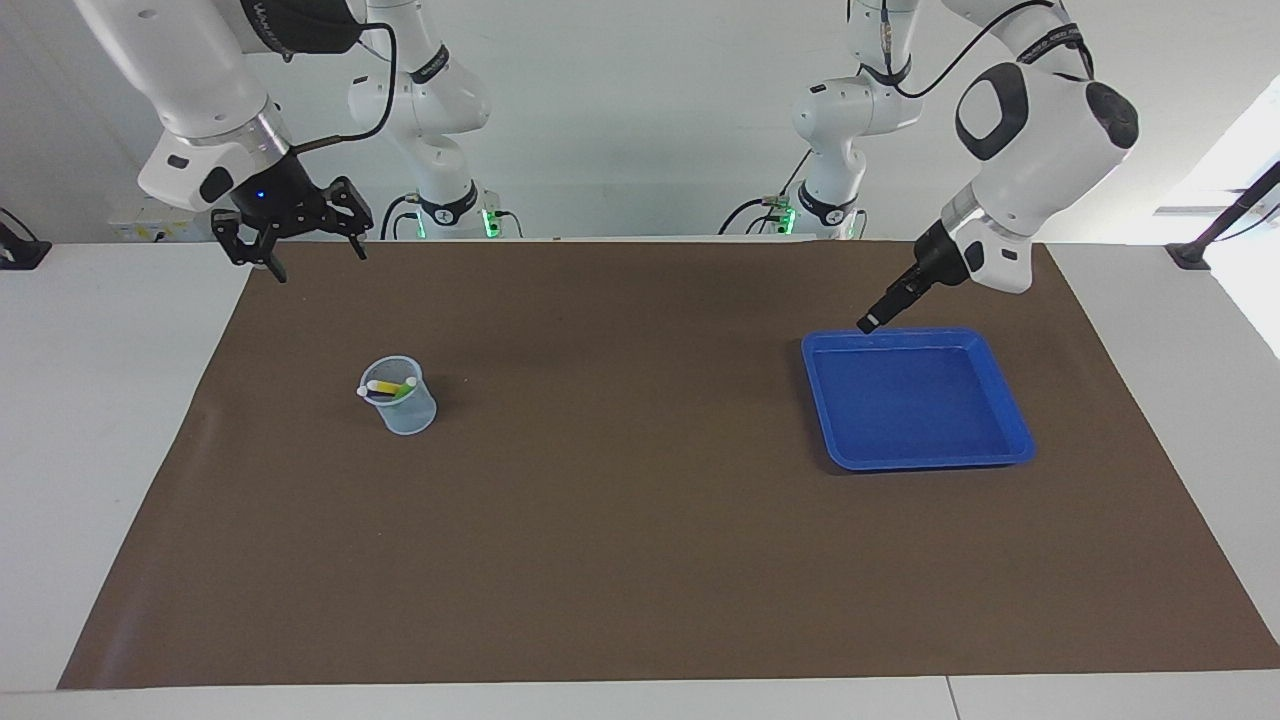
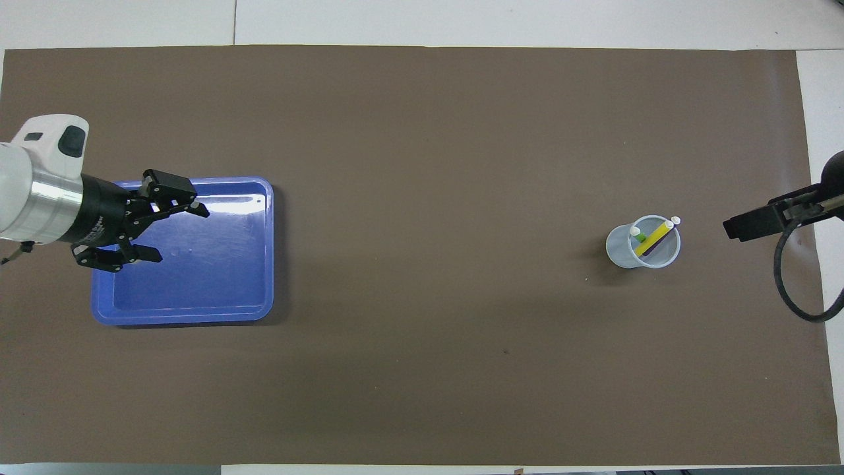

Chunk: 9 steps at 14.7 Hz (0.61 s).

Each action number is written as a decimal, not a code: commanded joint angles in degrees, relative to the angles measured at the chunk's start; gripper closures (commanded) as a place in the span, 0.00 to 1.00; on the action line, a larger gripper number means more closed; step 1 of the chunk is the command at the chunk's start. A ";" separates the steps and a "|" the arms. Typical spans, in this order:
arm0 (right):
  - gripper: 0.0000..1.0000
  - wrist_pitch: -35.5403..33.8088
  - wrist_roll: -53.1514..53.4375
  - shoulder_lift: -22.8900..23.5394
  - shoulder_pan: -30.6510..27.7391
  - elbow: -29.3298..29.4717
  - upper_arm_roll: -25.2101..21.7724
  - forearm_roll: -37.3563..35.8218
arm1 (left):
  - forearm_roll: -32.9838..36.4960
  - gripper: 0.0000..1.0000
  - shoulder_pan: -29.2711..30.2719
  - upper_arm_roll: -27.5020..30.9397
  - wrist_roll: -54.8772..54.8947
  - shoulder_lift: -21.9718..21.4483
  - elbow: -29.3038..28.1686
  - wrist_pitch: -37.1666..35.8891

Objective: Transfer and insert pens with both arms

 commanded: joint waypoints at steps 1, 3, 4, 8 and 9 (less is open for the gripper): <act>0.00 -0.80 2.84 0.19 -0.01 -0.48 0.24 -1.48 | 7.80 0.00 -2.20 2.06 11.21 0.99 7.44 -6.54; 0.00 0.43 5.82 -0.52 -0.71 -2.25 0.07 -0.87 | 12.99 0.00 -3.16 2.06 17.28 0.90 11.05 -9.70; 0.00 0.26 6.09 -0.17 -1.32 -1.90 0.07 -1.39 | 14.93 0.00 -3.95 2.06 20.53 0.90 12.63 -11.63; 0.00 -0.27 6.54 -0.34 -1.42 -1.63 -0.37 -1.93 | 16.45 0.00 -5.81 3.46 31.53 0.56 15.56 -17.80; 0.00 0.08 6.54 0.01 -1.16 -1.54 -0.98 -1.93 | 16.36 0.00 -5.72 3.64 32.25 -0.06 13.72 -17.28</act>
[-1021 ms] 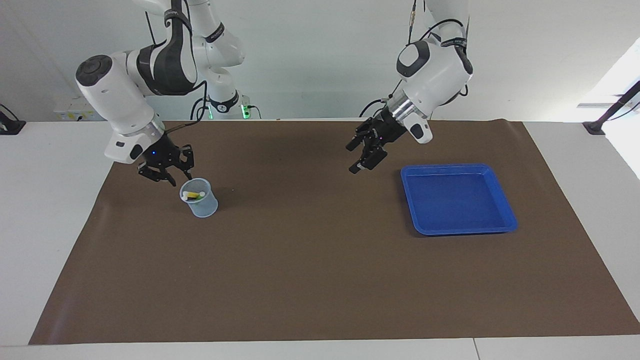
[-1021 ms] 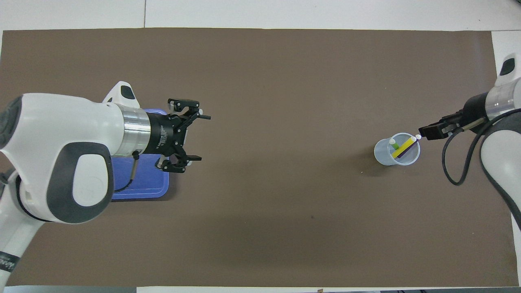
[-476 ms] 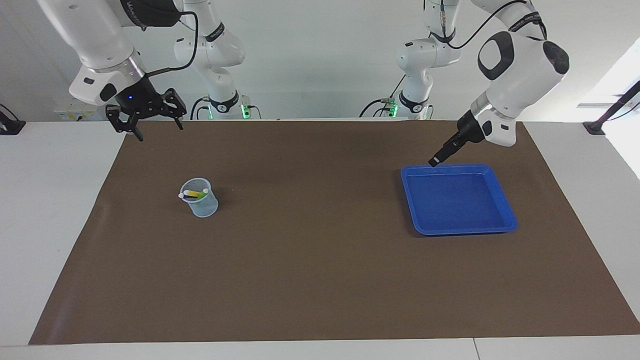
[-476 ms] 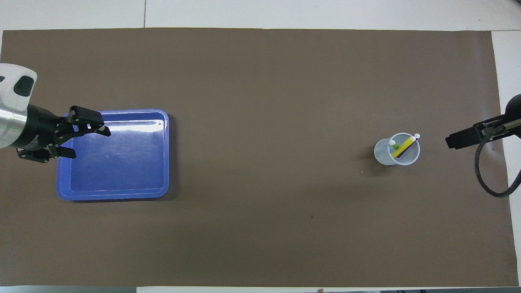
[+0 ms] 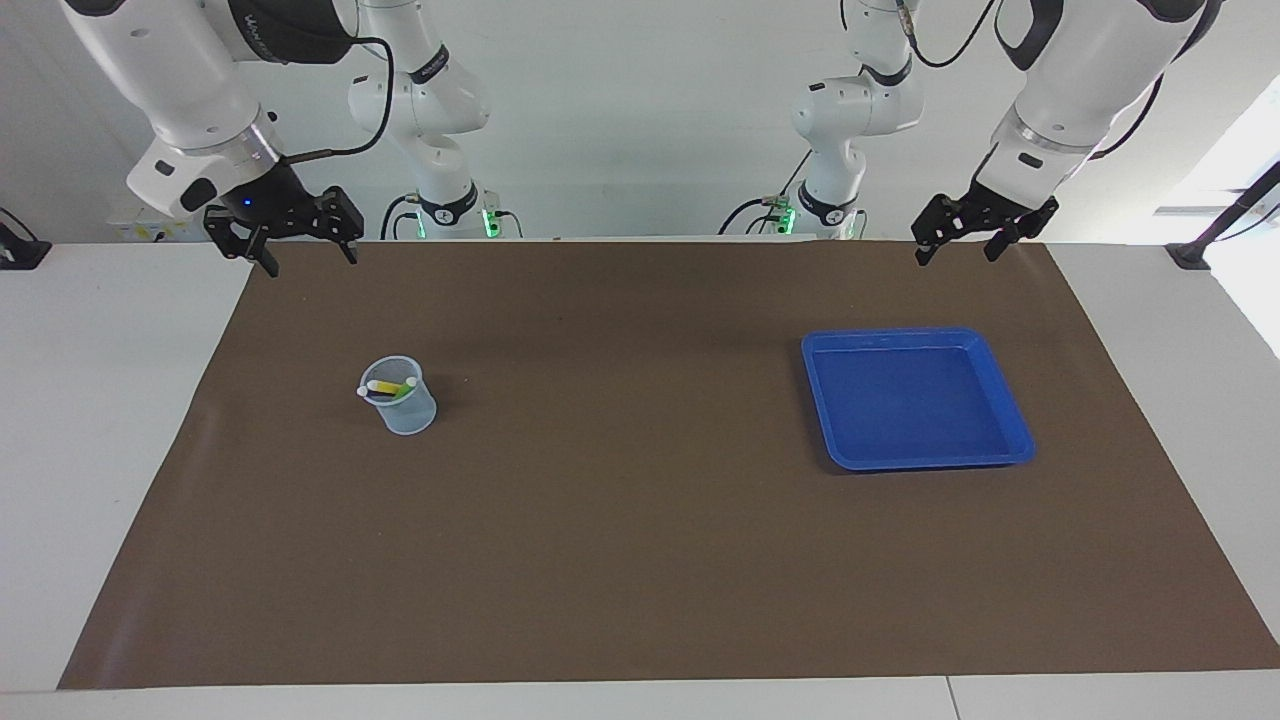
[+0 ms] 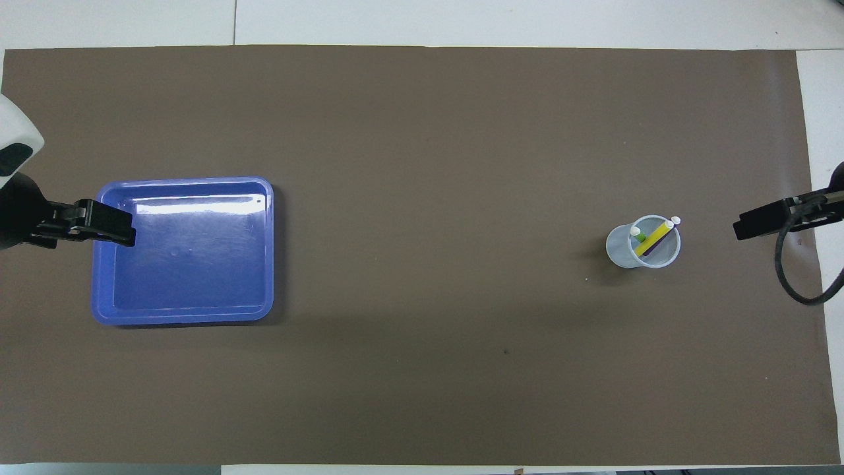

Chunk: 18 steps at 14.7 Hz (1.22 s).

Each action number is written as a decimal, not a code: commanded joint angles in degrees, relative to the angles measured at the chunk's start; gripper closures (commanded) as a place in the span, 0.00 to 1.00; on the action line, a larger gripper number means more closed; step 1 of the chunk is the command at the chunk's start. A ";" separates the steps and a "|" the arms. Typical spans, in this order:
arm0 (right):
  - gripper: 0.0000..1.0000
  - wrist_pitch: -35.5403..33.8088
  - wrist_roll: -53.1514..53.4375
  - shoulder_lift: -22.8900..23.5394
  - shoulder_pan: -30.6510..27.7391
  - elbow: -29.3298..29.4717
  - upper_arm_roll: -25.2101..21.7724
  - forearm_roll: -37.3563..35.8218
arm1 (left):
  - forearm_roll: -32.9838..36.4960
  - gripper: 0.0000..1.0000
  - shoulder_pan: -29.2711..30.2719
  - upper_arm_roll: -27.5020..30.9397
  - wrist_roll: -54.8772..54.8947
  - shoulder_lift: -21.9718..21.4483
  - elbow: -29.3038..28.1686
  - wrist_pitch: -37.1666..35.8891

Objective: Transfer and insert pens with both arms

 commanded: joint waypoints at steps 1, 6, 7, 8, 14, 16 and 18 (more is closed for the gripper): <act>0.00 0.48 1.27 -0.22 1.28 -0.63 -1.32 -1.02 | 0.89 0.00 -1.32 2.16 4.32 -1.39 -2.98 0.04; 0.00 -0.13 3.65 1.54 3.58 -0.37 -4.06 -1.11 | 1.24 0.00 -2.19 1.46 3.45 -2.02 -4.59 3.40; 0.00 -0.22 3.65 1.45 3.58 -0.37 -4.06 -1.02 | 1.51 0.00 -3.15 1.80 3.10 -1.67 -3.98 3.22; 0.00 -0.22 3.65 1.37 3.49 -0.28 -3.88 -1.10 | 1.42 0.00 -3.25 1.89 2.40 -1.32 -2.49 2.61; 0.00 -0.57 3.65 1.28 0.42 0.86 -1.34 -1.02 | 0.98 0.00 -7.91 7.25 2.21 0.53 1.39 0.94; 0.00 -0.83 3.65 1.45 -0.37 1.30 -0.72 -1.02 | 0.98 0.00 -7.91 7.25 2.13 0.44 0.95 1.11; 0.00 -1.36 3.65 1.37 -1.78 1.30 1.13 -1.02 | 0.98 0.00 -7.82 6.82 2.04 0.44 0.95 1.29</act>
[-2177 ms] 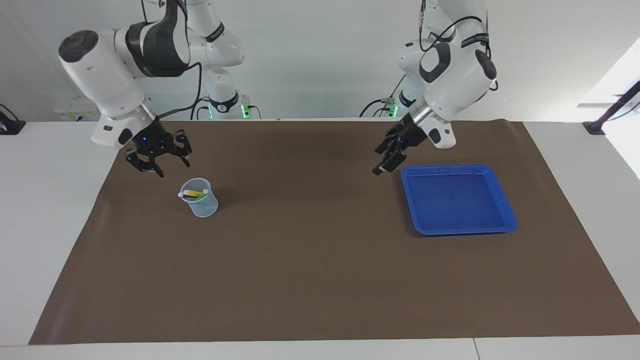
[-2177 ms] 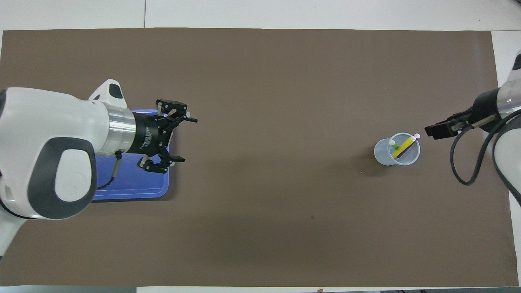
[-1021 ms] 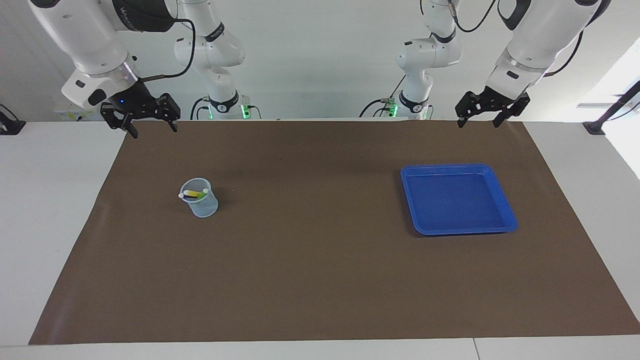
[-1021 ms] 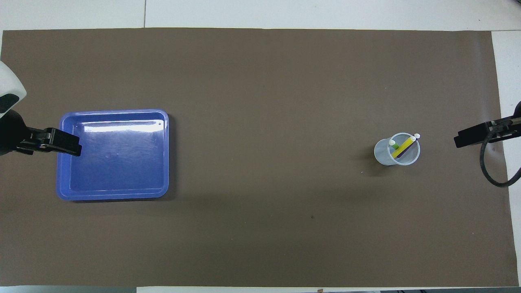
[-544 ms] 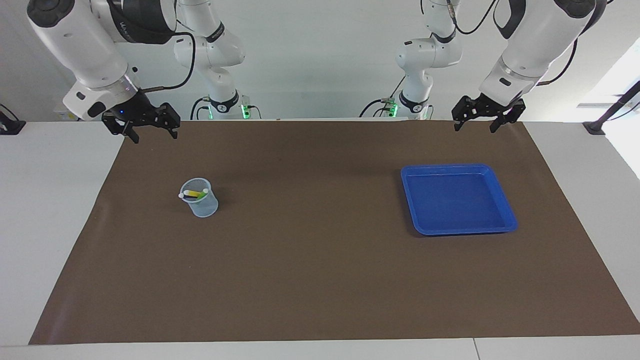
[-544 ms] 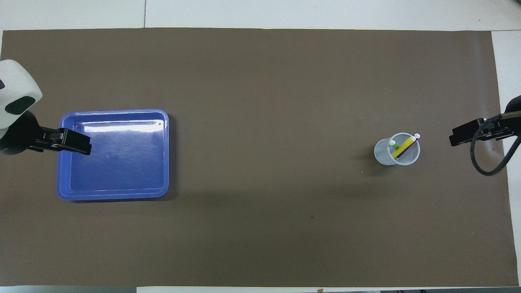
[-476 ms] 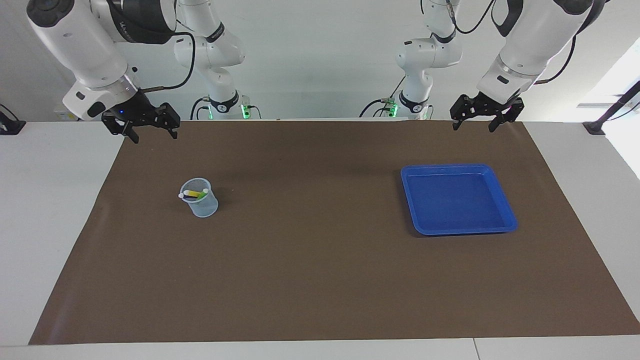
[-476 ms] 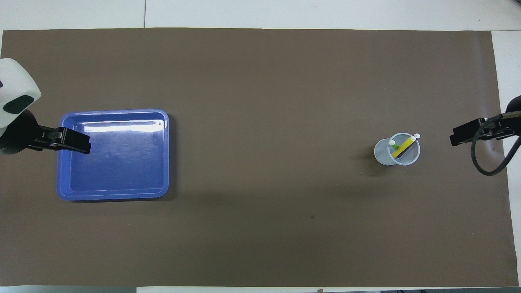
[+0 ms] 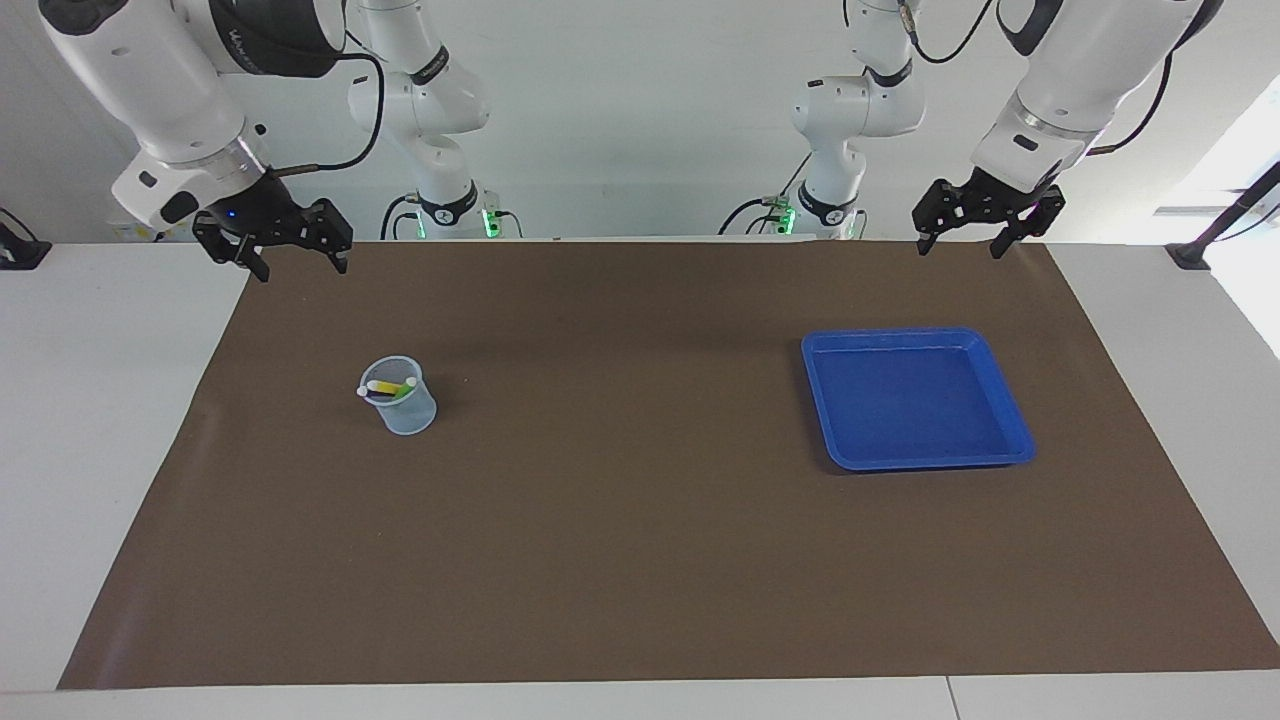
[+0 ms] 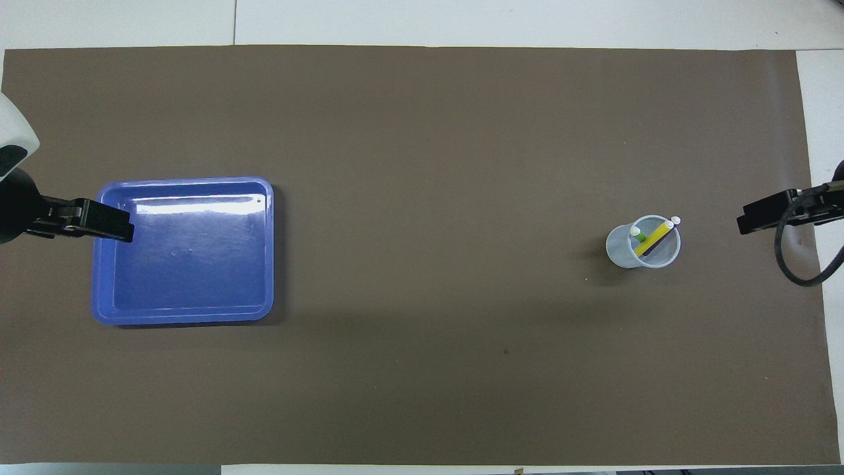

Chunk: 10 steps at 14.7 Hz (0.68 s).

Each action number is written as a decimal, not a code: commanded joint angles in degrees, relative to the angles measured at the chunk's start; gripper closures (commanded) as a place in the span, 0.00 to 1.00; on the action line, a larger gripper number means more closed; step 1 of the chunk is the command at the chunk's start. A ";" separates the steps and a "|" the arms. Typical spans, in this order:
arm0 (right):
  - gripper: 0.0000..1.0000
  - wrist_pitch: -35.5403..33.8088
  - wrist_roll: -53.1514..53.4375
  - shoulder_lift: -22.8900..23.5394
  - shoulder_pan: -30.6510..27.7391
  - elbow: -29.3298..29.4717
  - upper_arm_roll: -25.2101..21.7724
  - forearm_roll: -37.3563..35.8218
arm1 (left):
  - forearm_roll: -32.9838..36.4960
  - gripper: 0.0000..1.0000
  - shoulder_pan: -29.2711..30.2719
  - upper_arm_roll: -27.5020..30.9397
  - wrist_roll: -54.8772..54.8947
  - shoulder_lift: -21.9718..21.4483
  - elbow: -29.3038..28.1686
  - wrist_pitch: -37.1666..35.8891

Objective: Transfer and insert pens with both arms

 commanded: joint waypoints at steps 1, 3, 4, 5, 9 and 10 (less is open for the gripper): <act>0.00 -1.27 0.72 -0.08 -1.93 0.79 2.18 -0.99 | 0.81 0.00 -1.43 0.83 -0.48 0.47 0.76 -0.59; 0.00 -1.10 0.81 -0.17 -1.93 1.05 2.09 -0.99 | 0.81 0.00 -1.43 0.92 -0.48 0.39 0.76 -0.41; 0.00 -1.10 0.81 -0.26 -1.93 1.05 1.92 -0.90 | 0.81 0.00 -1.17 0.83 -0.48 0.30 0.76 -0.41; 0.00 -1.27 0.72 -0.52 -2.19 1.05 2.09 -0.90 | 0.81 0.00 -1.34 0.83 -0.48 0.39 0.85 -0.41; 0.00 -1.01 0.81 -0.35 -2.37 1.14 2.09 -0.38 | 0.73 0.00 -0.91 0.83 -0.39 0.30 0.67 0.38; 0.00 -1.01 0.81 -0.44 -2.29 1.14 2.09 -0.46 | 0.73 0.00 -0.91 0.83 -0.47 0.30 0.67 0.38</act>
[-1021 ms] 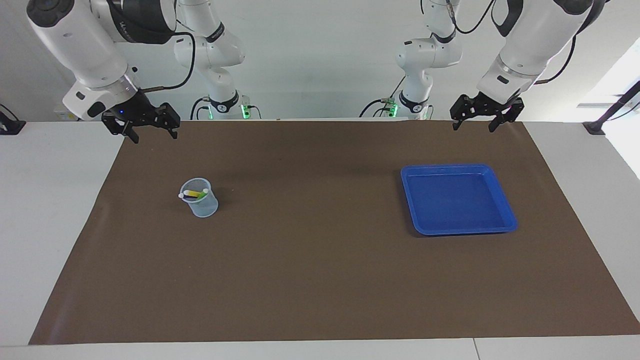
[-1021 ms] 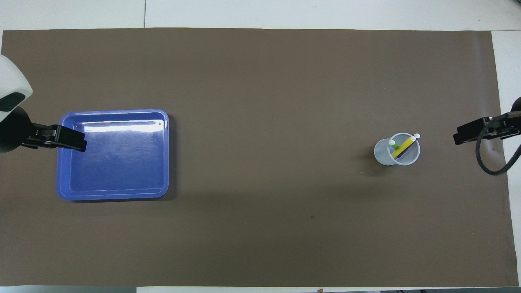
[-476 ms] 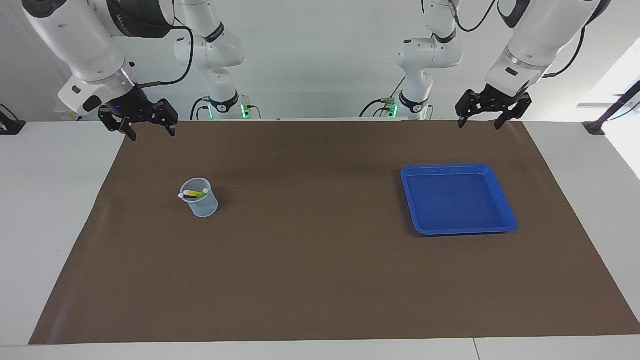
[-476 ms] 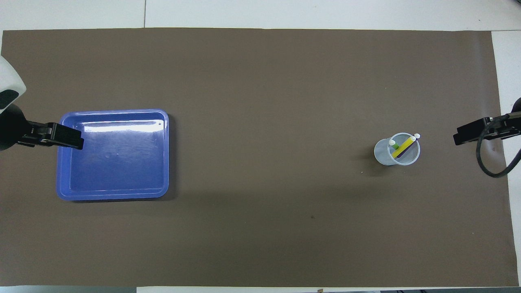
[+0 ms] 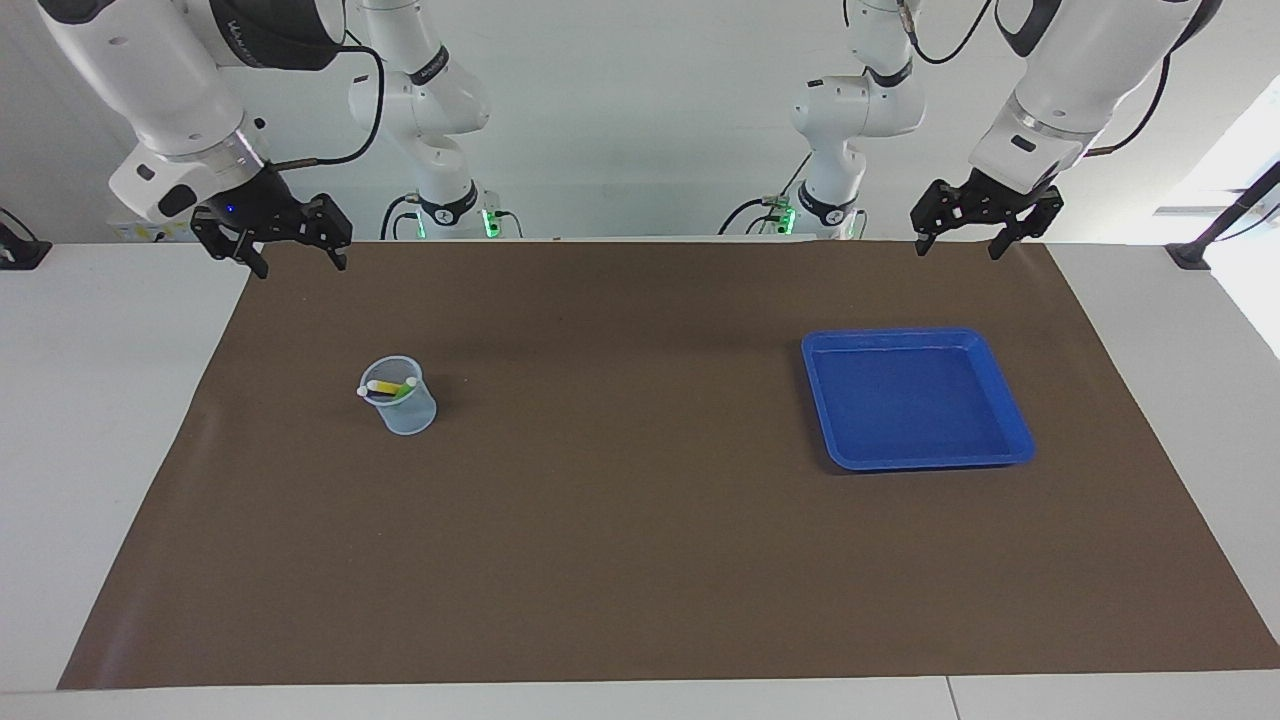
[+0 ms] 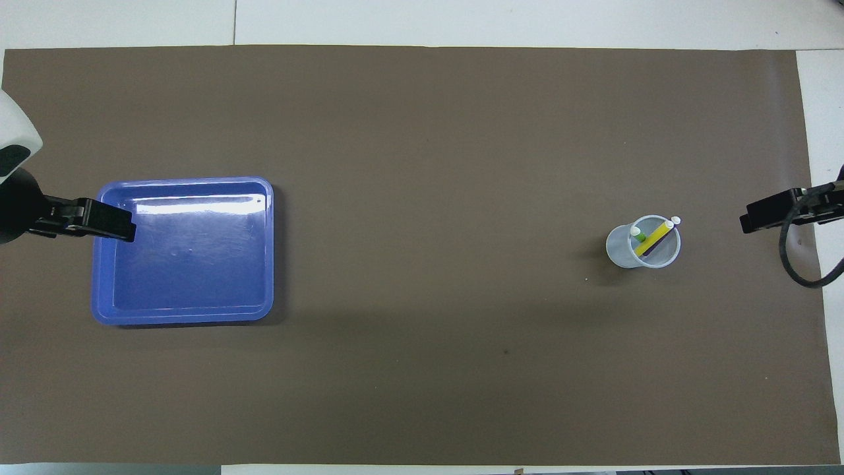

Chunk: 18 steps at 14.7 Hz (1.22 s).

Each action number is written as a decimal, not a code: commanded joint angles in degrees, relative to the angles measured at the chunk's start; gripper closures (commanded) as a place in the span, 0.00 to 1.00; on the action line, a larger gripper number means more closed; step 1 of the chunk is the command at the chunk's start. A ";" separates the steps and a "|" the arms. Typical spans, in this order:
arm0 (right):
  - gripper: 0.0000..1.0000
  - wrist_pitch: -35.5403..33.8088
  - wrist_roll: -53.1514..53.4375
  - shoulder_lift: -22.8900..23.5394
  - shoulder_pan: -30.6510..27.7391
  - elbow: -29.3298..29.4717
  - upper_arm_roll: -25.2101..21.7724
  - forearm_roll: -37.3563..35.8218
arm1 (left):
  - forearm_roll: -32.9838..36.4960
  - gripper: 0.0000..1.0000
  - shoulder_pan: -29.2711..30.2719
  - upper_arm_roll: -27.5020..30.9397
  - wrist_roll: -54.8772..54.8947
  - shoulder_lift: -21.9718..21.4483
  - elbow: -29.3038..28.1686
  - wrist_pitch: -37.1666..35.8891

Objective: Transfer and insert pens with both arms

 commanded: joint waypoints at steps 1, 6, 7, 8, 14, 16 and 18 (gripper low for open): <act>0.00 -0.99 0.79 -0.46 -1.00 0.45 1.04 -0.29 | 0.73 0.00 -0.82 0.83 -0.39 0.16 0.67 0.24; 0.00 -1.35 0.88 -0.55 -1.09 0.54 1.04 -0.02 | 0.73 0.00 0.23 1.09 -0.39 0.07 0.50 0.76; 0.00 -1.26 0.97 -0.55 -1.09 0.62 1.04 -0.02 | 0.73 0.00 0.67 1.09 -0.47 0.07 0.32 0.77; 0.00 -1.17 0.97 -0.55 -1.00 0.71 1.04 -0.11 | 0.73 0.00 0.68 1.09 -0.39 -0.02 -0.12 0.85; 0.00 -1.08 0.97 -0.55 -0.83 0.71 1.13 -0.28 | 0.73 0.00 0.68 1.09 -0.30 -0.28 -0.38 0.59; 0.00 -1.08 0.97 -0.55 -0.82 0.71 1.13 -0.28 | 0.73 0.00 0.68 1.09 -0.30 -0.28 -0.30 0.77; 0.00 -1.17 0.97 -0.55 -0.82 0.71 1.13 -0.28 | 0.73 0.00 0.68 1.09 -0.30 -0.28 -0.30 0.85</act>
